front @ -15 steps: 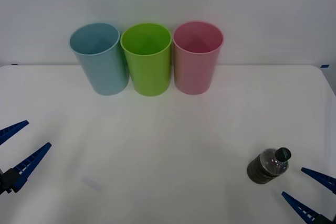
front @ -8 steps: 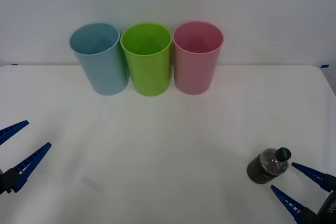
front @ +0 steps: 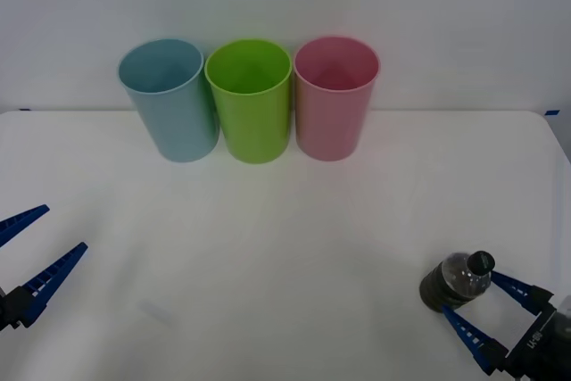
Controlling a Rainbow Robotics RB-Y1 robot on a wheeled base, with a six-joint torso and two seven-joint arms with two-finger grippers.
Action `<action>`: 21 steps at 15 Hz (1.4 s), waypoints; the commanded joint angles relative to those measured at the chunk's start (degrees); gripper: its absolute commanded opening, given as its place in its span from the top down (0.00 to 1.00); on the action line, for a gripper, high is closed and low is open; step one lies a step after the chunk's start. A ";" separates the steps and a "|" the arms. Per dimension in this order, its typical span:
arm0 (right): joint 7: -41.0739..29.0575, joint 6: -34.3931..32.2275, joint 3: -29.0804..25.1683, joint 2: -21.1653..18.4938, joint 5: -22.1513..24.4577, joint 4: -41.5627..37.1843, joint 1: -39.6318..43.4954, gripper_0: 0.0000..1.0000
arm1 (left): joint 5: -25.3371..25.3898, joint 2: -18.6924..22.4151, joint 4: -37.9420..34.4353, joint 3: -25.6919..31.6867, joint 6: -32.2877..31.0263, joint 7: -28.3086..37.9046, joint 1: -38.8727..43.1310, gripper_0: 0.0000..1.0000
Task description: Grasp the object on the table and drop it into the matching bin: aluminum can to the light blue bin, PET bottle to the pink bin.
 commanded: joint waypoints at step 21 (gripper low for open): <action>3.04 6.02 4.41 2.83 -0.71 0.00 -3.36 0.75 | 0.00 0.00 0.00 0.00 0.00 0.00 0.00 0.00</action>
